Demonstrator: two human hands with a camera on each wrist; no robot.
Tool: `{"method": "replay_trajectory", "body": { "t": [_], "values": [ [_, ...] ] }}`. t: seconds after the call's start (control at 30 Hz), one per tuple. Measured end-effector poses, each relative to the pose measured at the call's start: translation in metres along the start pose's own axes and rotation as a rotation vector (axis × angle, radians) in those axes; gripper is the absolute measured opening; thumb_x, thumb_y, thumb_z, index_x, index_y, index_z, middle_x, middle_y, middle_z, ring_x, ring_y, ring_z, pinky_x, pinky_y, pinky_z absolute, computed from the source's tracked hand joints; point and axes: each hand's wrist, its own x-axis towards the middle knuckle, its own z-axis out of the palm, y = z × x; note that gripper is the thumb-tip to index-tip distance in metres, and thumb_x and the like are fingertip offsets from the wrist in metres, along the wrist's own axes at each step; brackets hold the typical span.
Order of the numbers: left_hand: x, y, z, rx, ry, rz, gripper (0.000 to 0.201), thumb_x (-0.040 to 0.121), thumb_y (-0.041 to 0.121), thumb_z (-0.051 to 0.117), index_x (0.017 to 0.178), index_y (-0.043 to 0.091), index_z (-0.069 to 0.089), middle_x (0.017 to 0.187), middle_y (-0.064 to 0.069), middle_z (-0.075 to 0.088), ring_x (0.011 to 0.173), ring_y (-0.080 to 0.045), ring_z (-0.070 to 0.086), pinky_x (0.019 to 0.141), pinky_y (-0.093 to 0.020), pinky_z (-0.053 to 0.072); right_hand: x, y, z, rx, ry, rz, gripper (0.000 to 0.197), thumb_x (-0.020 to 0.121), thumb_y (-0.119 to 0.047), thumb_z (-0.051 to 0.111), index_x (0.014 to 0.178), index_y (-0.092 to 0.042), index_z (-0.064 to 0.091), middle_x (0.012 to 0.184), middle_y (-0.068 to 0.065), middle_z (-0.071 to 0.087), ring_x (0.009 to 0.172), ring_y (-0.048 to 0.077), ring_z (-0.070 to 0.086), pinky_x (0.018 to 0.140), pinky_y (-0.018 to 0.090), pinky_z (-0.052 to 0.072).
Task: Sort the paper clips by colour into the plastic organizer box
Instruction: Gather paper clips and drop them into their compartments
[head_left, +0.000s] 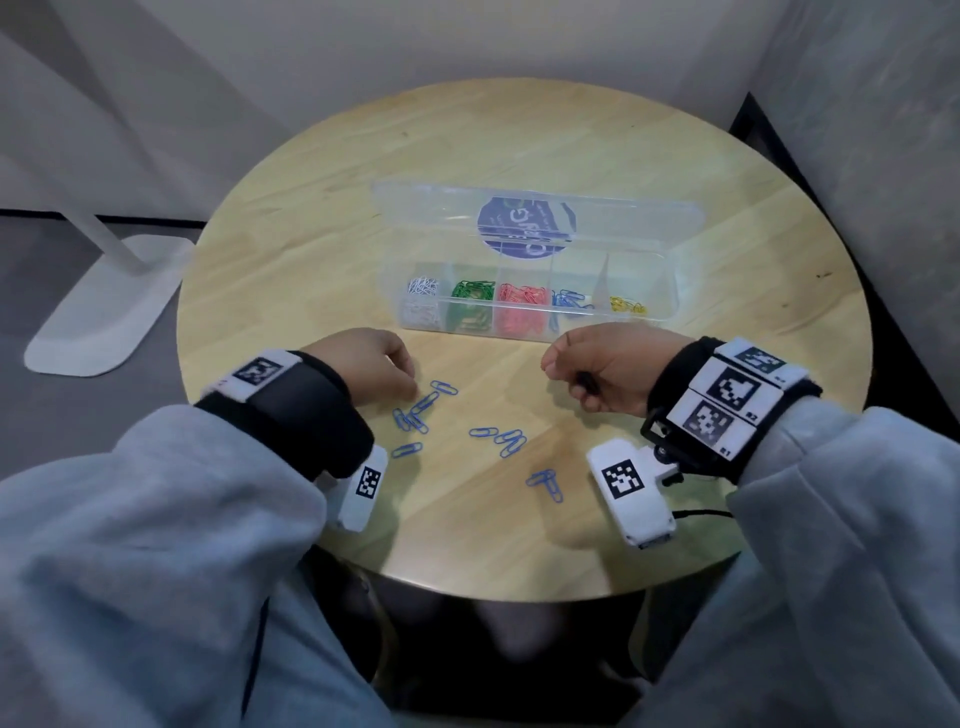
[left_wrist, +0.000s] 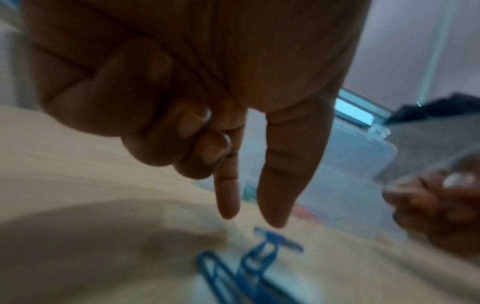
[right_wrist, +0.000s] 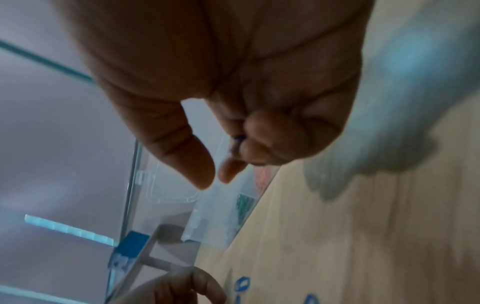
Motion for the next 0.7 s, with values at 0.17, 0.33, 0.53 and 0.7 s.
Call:
{"method": "replay_trajectory", "body": {
  "t": [0.17,0.33,0.53,0.7],
  "values": [
    [0.006,0.009,0.018,0.173,-0.061,0.034,0.019,0.073,0.017,0.070,0.064,0.020,0.053,0.066,0.005,0.056,0.074,-0.018,0.052,0.054,-0.020,0.033,-0.007,-0.002,0.002,-0.708,0.037,-0.033,0.027,0.078,-0.023,0.068,0.063,-0.020,0.046,0.056,-0.002,0.043,0.049,0.016,0.039,0.054,0.025,0.034],
    [0.004,0.010,0.014,0.132,-0.140,0.016,0.017,0.076,0.017,0.067,0.062,0.017,0.058,0.064,0.002,0.060,0.057,-0.012,0.050,0.051,-0.019,0.033,-0.014,0.003,0.010,-0.926,-0.022,-0.089,0.018,0.076,-0.024,0.069,0.067,-0.022,0.053,0.060,-0.008,0.047,0.056,0.009,0.042,0.055,0.023,0.034],
    [0.002,-0.004,-0.013,-0.710,-0.204,0.034,0.026,0.059,0.001,0.063,0.057,0.012,0.039,0.065,-0.010,0.055,0.054,-0.014,0.049,0.044,-0.013,0.041,-0.017,0.010,0.015,-1.046,-0.183,-0.140,0.015,0.075,-0.020,0.069,0.077,-0.028,0.057,0.060,-0.008,0.043,0.055,0.007,0.041,0.060,0.024,0.035],
    [-0.003,-0.012,-0.028,-1.093,-0.156,0.069,0.034,0.085,-0.013,0.048,0.061,0.010,0.040,0.053,0.000,0.064,0.045,-0.005,0.058,0.042,-0.011,0.045,-0.015,0.014,0.018,-1.081,-0.252,-0.165,0.023,0.075,-0.014,0.069,0.088,-0.028,0.056,0.061,-0.011,0.040,0.053,0.001,0.038,0.057,0.022,0.032]
  ]
}}
